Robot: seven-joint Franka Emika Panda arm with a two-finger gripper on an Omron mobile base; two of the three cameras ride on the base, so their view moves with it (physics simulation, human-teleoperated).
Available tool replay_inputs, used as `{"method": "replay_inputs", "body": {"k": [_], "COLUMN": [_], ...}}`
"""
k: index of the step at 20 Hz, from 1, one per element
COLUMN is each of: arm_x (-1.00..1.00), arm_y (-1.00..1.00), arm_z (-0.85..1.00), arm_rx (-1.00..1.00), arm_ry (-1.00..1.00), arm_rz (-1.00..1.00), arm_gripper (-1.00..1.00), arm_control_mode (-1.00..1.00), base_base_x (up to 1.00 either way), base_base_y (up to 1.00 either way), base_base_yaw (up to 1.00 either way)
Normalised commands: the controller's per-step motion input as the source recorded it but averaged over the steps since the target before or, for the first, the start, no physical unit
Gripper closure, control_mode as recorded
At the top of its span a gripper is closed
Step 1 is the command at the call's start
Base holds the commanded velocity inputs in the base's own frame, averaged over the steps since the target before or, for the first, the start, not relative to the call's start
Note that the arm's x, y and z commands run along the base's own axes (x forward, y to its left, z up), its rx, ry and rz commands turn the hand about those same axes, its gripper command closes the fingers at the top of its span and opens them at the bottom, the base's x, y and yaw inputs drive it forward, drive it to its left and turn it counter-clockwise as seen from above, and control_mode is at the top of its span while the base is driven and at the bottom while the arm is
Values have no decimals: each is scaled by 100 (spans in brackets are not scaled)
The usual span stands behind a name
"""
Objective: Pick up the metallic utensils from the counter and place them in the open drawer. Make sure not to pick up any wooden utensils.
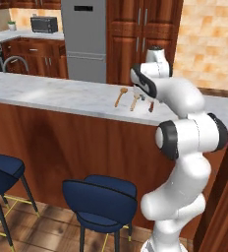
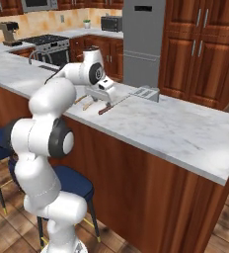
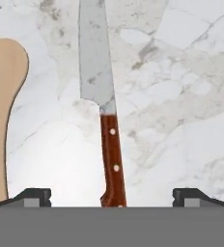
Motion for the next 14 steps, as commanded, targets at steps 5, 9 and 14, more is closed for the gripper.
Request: {"method": "replay_inputs", "body": {"k": [5,9,14], "arm_x": [0,0,5], "arm_y": [-19,-39,-13], "arm_z": [-13,-12,-29], "arm_rx": [1,0,0], "arm_ry": [3,0,0], "arm_rz": [2,-1,-6], "arm_gripper": [-100,-100,-100], "arm_control_mode": [-100,-100,-100], "base_base_x": [0,0,0], "base_base_y": [0,0,0], "base_base_yaw": [0,0,0]}}
